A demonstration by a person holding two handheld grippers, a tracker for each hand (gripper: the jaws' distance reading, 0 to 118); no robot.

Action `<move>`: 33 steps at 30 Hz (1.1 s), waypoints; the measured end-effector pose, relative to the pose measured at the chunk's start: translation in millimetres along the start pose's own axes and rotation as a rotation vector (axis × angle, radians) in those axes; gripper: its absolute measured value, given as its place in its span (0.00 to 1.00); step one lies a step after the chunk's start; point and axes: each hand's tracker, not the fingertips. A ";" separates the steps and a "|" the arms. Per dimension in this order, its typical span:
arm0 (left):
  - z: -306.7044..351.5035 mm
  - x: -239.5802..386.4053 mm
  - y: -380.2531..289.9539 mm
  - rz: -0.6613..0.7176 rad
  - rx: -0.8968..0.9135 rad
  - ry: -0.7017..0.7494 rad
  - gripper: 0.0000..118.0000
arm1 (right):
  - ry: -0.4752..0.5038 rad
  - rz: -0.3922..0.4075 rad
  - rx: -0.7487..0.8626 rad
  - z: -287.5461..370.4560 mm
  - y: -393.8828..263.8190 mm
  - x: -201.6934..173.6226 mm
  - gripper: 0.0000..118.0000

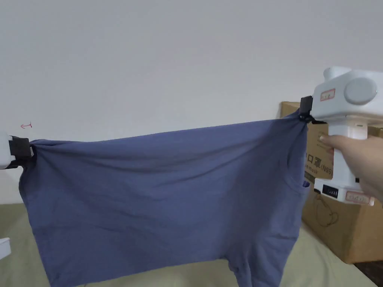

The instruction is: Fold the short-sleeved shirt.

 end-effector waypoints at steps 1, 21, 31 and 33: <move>-4.2 -0.9 -14.0 -0.006 0.001 -0.001 0.03 | -0.003 -0.002 -0.006 -7.0 -17.7 2.5 0.01; 105.2 -83.9 -382.1 0.052 -0.896 -0.037 0.03 | 0.018 -0.067 -0.900 152.4 -450.0 148.4 0.01; 157.9 -81.2 -382.0 0.054 -0.911 -0.041 0.03 | 0.040 -0.005 -0.947 207.6 -449.5 151.1 0.01; 166.2 -78.6 -378.3 0.062 -0.900 -0.047 0.03 | 0.036 -0.028 -0.942 214.2 -446.6 153.3 0.01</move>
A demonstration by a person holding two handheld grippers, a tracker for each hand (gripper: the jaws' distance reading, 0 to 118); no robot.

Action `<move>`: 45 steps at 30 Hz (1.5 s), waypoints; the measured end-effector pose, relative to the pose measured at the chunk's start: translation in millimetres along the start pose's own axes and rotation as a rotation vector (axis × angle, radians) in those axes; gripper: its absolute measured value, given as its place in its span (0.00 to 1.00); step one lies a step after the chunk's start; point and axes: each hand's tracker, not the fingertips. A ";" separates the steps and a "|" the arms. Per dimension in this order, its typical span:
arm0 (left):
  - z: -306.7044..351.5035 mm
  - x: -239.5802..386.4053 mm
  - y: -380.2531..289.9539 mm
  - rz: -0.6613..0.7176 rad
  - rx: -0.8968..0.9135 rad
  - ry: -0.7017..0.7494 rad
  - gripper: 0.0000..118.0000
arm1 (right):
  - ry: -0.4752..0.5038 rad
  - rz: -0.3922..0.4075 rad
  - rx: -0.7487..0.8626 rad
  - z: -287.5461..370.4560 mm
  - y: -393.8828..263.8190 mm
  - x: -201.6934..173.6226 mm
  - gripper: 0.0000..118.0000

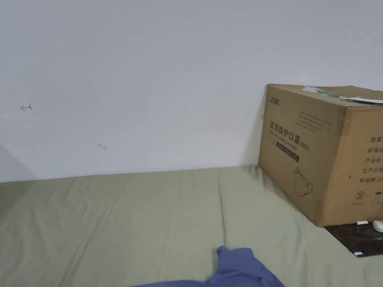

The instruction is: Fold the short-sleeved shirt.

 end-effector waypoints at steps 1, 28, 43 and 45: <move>2.5 -6.7 2.6 -0.006 0.008 -0.004 0.03 | 0.007 -0.013 0.008 3.8 -1.4 0.8 0.01; 80.2 112.1 77.9 -0.112 0.473 -0.133 0.00 | 0.206 0.131 0.571 91.3 67.0 -169.4 0.00; -114.7 -10.0 273.9 0.053 0.049 0.120 0.94 | 0.236 0.034 0.408 14.8 114.7 -145.7 0.00; -134.2 -10.3 273.2 0.009 0.035 0.154 0.94 | 0.225 0.024 0.387 6.0 117.9 -141.0 0.00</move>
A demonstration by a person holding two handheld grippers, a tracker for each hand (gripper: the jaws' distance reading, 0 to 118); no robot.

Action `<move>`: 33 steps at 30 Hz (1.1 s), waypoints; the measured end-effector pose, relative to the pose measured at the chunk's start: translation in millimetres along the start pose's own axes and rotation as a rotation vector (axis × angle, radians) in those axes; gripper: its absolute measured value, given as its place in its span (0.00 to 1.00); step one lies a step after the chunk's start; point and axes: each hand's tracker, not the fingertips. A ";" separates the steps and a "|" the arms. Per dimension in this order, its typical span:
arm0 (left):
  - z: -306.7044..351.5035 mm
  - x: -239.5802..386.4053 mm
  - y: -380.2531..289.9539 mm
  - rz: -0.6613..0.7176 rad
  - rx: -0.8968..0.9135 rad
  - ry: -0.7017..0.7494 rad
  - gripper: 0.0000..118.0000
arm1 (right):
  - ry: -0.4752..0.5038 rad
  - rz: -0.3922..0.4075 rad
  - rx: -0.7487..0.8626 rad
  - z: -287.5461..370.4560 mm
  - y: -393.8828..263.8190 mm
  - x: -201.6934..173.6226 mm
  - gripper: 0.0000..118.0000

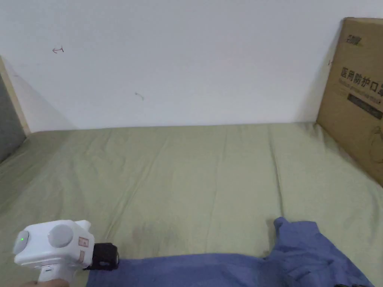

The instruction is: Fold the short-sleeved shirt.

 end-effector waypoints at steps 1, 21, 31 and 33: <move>-9.4 1.2 -2.1 -0.013 -0.015 -0.011 0.93 | -0.012 0.003 -0.007 -1.3 0.4 -1.3 0.00; 108.3 24.9 -30.8 -0.124 0.175 -0.189 0.01 | -0.224 -0.071 -0.219 -153.0 150.4 110.1 0.98; 104.6 7.4 -35.4 -0.133 0.178 -0.151 0.01 | -0.308 0.071 -0.388 -210.7 117.6 107.6 0.72; 106.6 5.7 -35.6 -0.129 0.180 -0.148 0.01 | -0.312 0.087 -0.382 -200.0 118.6 98.9 0.28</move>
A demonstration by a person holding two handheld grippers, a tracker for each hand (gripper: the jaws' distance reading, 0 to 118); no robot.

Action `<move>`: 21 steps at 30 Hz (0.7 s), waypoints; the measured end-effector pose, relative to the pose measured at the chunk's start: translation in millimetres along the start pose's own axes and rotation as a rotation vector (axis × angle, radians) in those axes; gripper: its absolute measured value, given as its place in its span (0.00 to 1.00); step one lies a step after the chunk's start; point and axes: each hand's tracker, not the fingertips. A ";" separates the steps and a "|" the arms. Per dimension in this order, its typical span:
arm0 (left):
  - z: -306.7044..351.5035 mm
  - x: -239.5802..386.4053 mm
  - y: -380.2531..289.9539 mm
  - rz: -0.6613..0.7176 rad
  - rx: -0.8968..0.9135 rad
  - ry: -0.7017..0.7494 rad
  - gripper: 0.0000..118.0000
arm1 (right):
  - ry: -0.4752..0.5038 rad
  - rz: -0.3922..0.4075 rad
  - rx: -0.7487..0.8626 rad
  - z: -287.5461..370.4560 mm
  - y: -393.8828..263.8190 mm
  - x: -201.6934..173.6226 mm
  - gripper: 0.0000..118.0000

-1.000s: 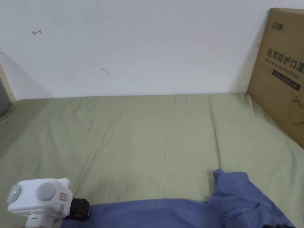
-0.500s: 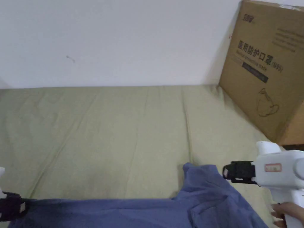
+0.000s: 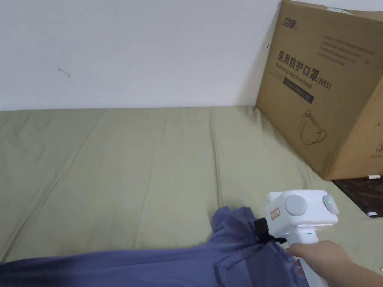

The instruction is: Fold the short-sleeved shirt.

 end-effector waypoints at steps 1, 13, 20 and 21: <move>3.4 -0.8 -0.4 0.010 0.009 0.003 0.01 | 0.039 0.015 0.001 8.0 0.0 -0.7 0.00; 116.5 35.8 -4.2 -0.018 0.229 -0.010 0.01 | 0.137 -0.049 0.415 235.1 -43.4 32.0 0.00; 221.8 62.0 17.6 -0.083 0.418 -0.036 0.01 | 0.170 -0.053 0.633 355.6 -57.6 37.1 0.00; 232.0 63.7 22.8 -0.085 0.417 -0.032 0.01 | 0.176 -0.056 0.648 368.5 -56.1 36.4 0.00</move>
